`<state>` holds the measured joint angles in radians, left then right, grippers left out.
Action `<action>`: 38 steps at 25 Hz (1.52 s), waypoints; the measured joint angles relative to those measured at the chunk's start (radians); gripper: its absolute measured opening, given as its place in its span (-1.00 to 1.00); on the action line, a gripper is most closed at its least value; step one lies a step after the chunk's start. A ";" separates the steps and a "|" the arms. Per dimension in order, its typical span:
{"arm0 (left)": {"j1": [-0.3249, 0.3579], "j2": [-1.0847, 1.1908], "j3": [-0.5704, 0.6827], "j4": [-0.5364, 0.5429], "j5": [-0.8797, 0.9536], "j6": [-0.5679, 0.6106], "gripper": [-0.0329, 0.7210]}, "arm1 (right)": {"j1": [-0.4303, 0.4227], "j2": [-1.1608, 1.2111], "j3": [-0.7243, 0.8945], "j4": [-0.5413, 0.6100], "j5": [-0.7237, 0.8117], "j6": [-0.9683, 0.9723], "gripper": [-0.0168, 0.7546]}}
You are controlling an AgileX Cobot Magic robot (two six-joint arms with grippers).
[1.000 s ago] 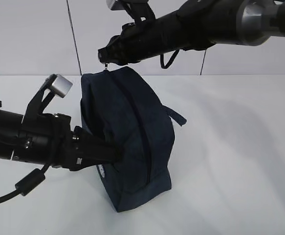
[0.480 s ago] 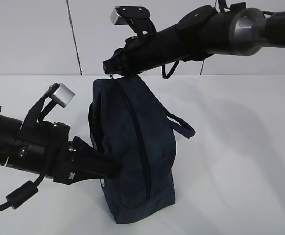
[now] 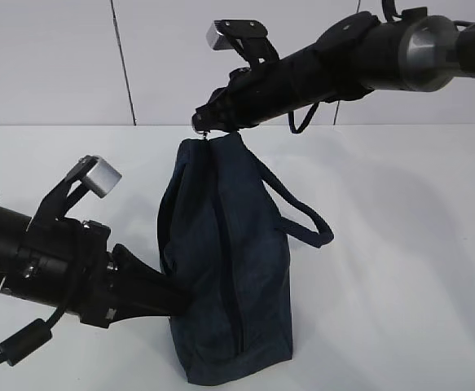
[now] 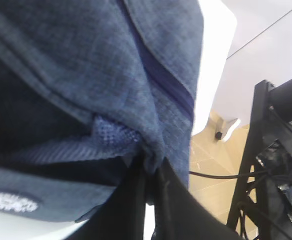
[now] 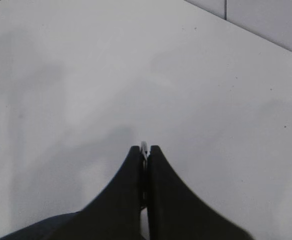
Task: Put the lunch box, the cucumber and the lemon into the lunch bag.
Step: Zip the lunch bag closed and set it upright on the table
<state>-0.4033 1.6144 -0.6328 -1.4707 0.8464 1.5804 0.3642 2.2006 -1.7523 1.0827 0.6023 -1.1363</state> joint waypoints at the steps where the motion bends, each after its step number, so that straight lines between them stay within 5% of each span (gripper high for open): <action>1: 0.000 0.000 0.003 0.000 -0.007 0.000 -0.93 | -0.007 0.000 0.000 -0.007 0.016 0.000 -0.94; 13: -0.006 -0.025 0.013 -0.095 -0.256 -0.004 -0.93 | -0.108 0.004 -0.001 -0.101 0.174 0.033 -0.94; 27: -0.006 -0.064 -0.149 -0.028 -0.702 -0.004 -0.93 | -0.131 -0.091 -0.012 -0.288 0.470 0.145 -0.94; 38: -0.006 -0.064 -0.229 -0.022 -0.856 -0.002 -0.93 | -0.117 -0.102 -0.012 -0.245 0.603 0.215 -0.94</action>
<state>-0.4091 1.5503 -0.8619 -1.4927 -0.0099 1.5785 0.2474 2.0989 -1.7641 0.8381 1.2052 -0.9217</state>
